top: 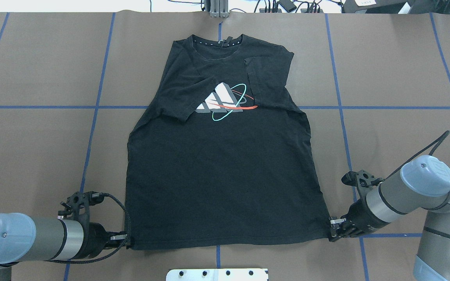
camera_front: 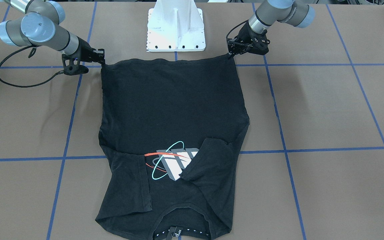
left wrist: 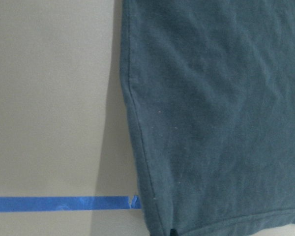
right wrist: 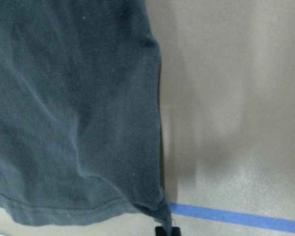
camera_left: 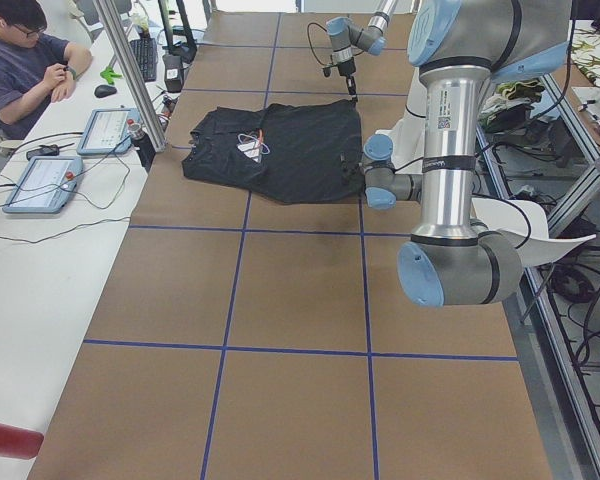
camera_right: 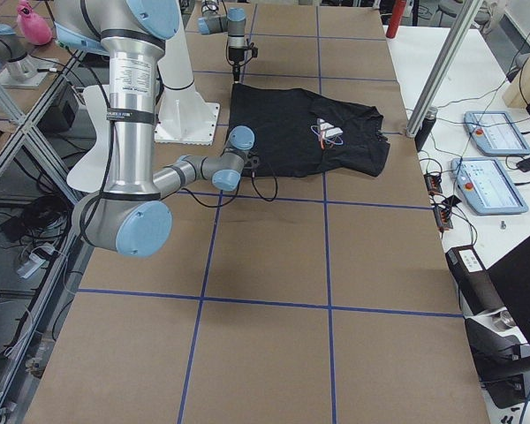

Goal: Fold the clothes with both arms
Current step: 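Close both grippers on the hem corners nearest the robot, then lift both hem corners and carry them over the shirt toward the collar, then lower the hem onto the collar and open both grippers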

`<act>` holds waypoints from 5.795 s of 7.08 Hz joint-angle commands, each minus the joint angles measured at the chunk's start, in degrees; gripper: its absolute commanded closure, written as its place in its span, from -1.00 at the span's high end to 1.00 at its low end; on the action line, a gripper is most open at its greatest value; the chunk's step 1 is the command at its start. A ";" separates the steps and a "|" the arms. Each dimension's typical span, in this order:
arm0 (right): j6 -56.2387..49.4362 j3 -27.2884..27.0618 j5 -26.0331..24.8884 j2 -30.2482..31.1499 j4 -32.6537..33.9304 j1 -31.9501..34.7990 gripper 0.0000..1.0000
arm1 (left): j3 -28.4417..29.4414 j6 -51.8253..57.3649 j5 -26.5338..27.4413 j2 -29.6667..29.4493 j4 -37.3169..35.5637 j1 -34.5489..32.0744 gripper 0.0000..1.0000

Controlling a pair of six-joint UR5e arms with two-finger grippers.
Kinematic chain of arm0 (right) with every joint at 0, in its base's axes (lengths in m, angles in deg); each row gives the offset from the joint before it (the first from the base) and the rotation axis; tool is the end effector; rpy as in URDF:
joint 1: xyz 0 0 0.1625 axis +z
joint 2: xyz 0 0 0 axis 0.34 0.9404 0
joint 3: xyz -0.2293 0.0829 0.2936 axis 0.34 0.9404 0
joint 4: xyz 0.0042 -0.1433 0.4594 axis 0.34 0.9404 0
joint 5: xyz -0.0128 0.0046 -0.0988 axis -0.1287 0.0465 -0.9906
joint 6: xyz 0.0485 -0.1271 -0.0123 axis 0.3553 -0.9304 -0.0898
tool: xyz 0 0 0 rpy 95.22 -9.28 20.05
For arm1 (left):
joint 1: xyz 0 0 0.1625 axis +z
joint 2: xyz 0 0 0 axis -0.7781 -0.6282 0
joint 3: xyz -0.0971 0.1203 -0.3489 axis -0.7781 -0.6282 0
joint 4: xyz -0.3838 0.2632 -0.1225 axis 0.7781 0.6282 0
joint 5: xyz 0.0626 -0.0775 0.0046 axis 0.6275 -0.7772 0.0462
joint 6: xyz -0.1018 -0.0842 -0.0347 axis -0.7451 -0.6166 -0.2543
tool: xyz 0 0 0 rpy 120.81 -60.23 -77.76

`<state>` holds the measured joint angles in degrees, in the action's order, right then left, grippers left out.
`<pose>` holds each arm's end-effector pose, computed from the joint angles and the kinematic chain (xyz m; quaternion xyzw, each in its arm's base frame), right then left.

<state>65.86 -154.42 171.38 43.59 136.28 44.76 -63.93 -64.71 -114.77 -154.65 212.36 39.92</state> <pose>-0.4928 -0.2781 0.4029 -0.1610 -0.5146 -0.0470 0.8409 0.5450 -0.2191 0.3188 -0.0353 0.5627 -0.0574 0.8239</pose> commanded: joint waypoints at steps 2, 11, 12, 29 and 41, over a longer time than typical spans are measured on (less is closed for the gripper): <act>0.00 -4.58 6.11 1.04 -0.40 0.86 -1.00 | -6.40 0.17 -0.52 4.57 0.17 0.00 -1.00; 14.94 -1.63 23.03 1.52 -31.60 11.55 -1.00 | -23.76 -0.09 -12.26 10.86 0.26 -1.78 -1.00; 14.68 0.39 22.77 -2.87 -31.61 15.68 -1.00 | -22.71 0.35 -15.78 7.45 0.00 -10.10 -1.00; 14.15 33.10 1.35 -26.82 -31.17 32.43 -1.00 | 34.31 13.18 -23.12 -30.46 1.67 -39.90 -1.00; 14.94 37.06 -1.40 -29.37 -30.90 30.58 0.99 | 33.81 12.92 -22.85 -31.69 1.58 -40.25 0.51</act>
<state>80.71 -117.73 170.01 14.34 105.24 75.76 -30.04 -52.15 -137.66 -186.41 213.96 -0.34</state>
